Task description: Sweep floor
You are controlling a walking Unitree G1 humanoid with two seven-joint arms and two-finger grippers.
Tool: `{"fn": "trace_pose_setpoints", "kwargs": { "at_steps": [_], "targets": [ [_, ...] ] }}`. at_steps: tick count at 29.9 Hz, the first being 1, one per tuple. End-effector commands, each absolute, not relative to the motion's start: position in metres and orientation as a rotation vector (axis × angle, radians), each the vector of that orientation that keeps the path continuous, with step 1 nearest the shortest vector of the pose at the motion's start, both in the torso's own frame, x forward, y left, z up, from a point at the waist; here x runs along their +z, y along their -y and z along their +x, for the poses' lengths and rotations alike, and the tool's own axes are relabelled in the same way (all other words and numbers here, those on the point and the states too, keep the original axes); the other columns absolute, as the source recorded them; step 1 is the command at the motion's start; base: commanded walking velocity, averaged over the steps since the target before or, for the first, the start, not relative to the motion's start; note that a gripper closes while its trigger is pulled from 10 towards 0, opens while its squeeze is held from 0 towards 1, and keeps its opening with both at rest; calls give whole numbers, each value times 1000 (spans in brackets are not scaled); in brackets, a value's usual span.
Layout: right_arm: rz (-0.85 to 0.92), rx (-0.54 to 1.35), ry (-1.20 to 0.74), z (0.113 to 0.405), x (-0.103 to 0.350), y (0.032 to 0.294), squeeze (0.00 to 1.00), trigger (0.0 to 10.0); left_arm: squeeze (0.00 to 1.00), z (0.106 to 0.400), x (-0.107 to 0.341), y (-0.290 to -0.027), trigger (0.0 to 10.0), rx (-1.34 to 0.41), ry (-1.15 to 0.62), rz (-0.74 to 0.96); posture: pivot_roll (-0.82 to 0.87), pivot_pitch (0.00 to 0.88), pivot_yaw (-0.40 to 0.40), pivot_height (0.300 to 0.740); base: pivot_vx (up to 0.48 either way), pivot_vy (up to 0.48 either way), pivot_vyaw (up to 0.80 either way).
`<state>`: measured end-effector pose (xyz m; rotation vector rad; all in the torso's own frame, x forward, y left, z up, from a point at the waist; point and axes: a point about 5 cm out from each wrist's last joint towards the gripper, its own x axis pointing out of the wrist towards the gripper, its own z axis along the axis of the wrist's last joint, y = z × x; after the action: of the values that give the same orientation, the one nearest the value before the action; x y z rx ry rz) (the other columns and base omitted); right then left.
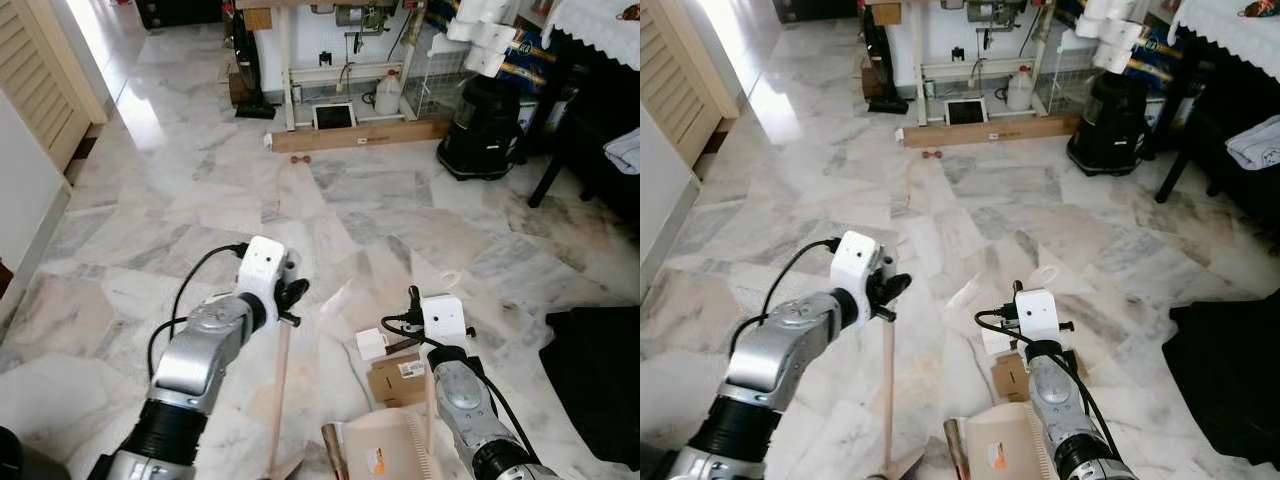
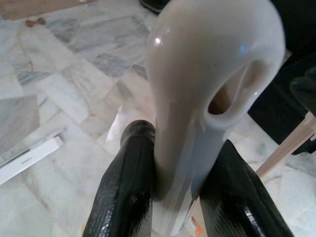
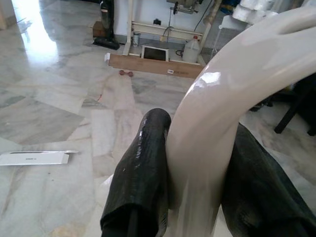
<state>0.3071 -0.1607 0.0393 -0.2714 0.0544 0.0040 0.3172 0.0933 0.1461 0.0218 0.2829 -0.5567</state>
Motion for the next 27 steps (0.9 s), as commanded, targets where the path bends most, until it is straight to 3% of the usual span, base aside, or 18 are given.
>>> {"fn": "trace_pose_setpoints", "kwargs": {
  "at_steps": [1,14,18,21,27],
  "targets": [
    [-298,14,-74,307,37,160,0,10000,0,313,154,-72,10000,-663,-278,-161,138,88,22,740,0,0,0],
    [-298,8,-62,311,41,160,0,10000,0,310,150,-69,10000,-641,-296,-220,134,92,19,740,0,0,0],
    [-299,6,-61,311,41,161,0,10000,0,315,156,-66,10000,-582,-228,-273,129,96,18,740,0,0,0],
    [-300,4,-60,311,42,162,0,10000,0,318,155,-75,10000,-493,-150,-265,124,96,16,740,0,0,0],
    [-299,2,-61,312,42,163,0,10000,0,314,144,-97,10000,-446,-165,-164,128,98,13,740,0,0,0]
  ]
}}
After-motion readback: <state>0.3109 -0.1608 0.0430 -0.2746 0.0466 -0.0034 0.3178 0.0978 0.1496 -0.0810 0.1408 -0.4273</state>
